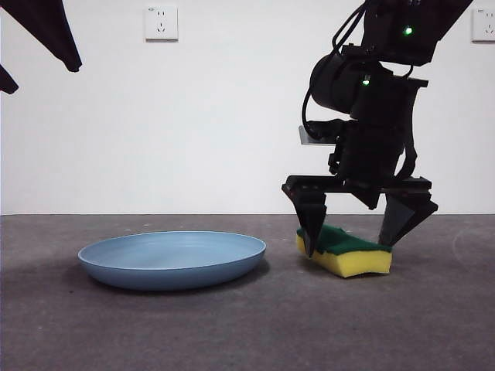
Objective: Pick up the plate,pick up the cloth,clean the plate with the cloth
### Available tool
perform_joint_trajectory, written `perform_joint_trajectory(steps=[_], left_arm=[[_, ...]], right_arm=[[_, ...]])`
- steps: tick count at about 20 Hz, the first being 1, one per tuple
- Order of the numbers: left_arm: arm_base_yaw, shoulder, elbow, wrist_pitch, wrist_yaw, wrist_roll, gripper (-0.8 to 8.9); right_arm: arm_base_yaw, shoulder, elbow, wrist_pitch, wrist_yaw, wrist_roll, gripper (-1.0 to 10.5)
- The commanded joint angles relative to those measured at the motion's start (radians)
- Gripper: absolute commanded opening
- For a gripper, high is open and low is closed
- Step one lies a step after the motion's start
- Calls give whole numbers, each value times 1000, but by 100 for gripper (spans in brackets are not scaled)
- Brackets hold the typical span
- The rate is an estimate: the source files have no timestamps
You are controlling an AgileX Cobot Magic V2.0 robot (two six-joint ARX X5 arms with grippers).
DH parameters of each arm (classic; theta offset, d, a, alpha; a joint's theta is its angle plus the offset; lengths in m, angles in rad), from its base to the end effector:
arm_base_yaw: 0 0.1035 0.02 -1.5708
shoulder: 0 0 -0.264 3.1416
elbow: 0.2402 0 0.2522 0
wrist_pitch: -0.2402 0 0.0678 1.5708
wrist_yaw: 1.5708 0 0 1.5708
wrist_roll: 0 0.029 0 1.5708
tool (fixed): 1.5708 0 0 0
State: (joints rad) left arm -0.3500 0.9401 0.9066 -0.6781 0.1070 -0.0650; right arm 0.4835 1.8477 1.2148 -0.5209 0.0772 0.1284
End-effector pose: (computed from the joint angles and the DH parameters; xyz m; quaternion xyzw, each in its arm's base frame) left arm 0.1721 -0.0661 0.3054 0.0125 0.3525 -0.2010 0.9139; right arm 0.3236 0.1674 0.1725 -0.0979 0.5339 0.1351 0.8289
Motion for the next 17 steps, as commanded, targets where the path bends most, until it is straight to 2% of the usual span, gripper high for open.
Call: perform_joint_trajectory(steps=[1, 4, 5, 6, 7, 8, 9, 14, 17], left_arm=[[-3, -1, -6, 6, -2, -10, 467], [-3, -1, -6, 20, -2, -10, 467], [-3, -1, -6, 27, -3, -10, 467], [-3, -1, -6, 39, -18, -10, 451], [-3, -1, -6, 56, -29, 0, 338], [-4, -1, -6, 69, -26, 17, 146], [-4, -1, -6, 76, -26, 17, -32], [-4, -5, -13, 93, -27, 60, -8], [-4, -58, -87, 196, -22, 69, -8]], right_arm=[[1, -55, -8, -26, -1, -6, 665], [3, -165, -8, -97, -8, -6, 657], [3, -207, -8, -135, -37, -6, 644], [4, -252, -8, -174, -75, -7, 503], [5, -294, -8, -203, -106, -19, 275], [11, -340, -8, -222, -117, -35, 51], [21, -377, -8, -223, -129, -48, -8], [66, -546, -47, -127, -127, -53, -9], [90, -661, -164, 4, -126, -60, -9]])
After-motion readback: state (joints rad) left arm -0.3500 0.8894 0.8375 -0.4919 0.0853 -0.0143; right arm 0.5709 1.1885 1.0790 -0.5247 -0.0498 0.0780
